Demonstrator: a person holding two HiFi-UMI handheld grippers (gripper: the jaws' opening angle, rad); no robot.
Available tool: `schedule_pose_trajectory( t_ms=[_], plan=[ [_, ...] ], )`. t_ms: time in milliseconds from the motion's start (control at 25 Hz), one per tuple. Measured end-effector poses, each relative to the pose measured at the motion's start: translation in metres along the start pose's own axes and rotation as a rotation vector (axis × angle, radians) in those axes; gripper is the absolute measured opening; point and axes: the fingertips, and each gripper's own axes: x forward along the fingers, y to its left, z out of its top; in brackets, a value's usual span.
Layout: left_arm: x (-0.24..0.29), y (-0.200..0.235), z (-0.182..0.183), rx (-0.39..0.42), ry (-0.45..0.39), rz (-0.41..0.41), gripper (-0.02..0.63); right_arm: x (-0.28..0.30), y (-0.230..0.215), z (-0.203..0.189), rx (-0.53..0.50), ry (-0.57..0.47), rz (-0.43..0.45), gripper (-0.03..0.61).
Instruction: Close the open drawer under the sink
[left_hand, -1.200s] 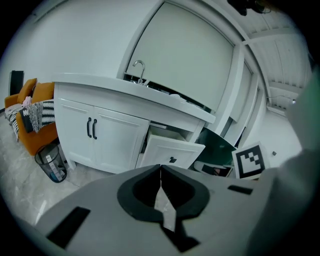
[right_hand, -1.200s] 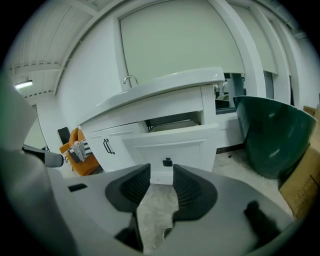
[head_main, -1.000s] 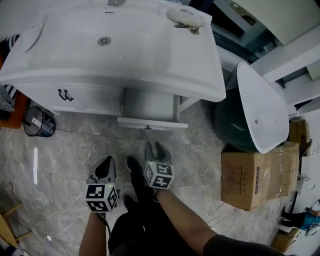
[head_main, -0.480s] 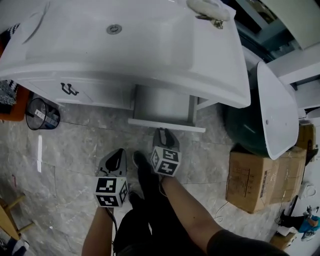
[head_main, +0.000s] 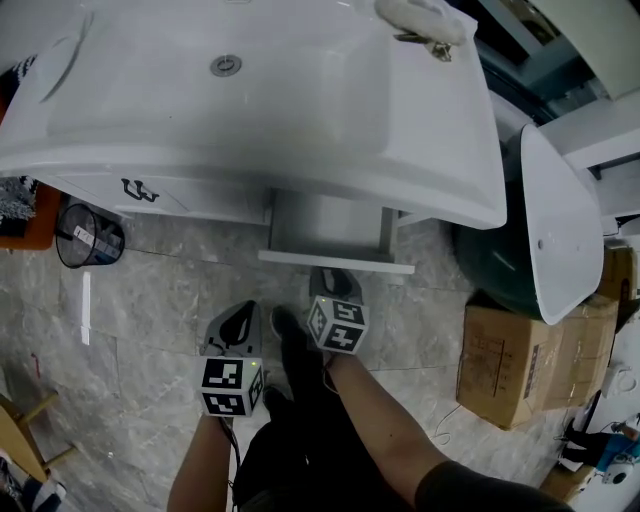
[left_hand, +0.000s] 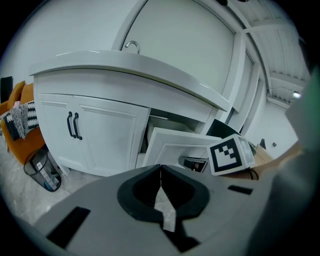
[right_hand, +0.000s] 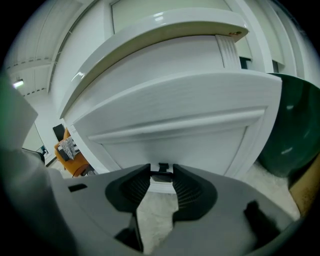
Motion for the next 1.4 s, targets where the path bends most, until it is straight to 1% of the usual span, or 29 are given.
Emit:
schedule_pose_trajectory(
  t_ms=[400, 760, 1080, 1400],
  plan=[
    [0.03, 0.007, 0.027, -0.017, -0.001, 0.003, 0.014, 0.036, -0.007, 0.038, -0.01, -0.013, 0.008, 0.141],
    [0.054, 0.013, 0.053, -0.011, -0.014, 0.003, 0.014, 0.064, -0.013, 0.066, -0.017, -0.019, 0.018, 0.141],
    [0.067, 0.013, 0.062, -0.018, -0.02, 0.002, 0.014, 0.08, -0.017, 0.083, -0.012, -0.022, 0.02, 0.141],
    [0.07, 0.009, 0.063, -0.023, -0.014, 0.0, 0.015, 0.082, -0.018, 0.086, 0.001, -0.035, 0.027, 0.141]
  ],
)
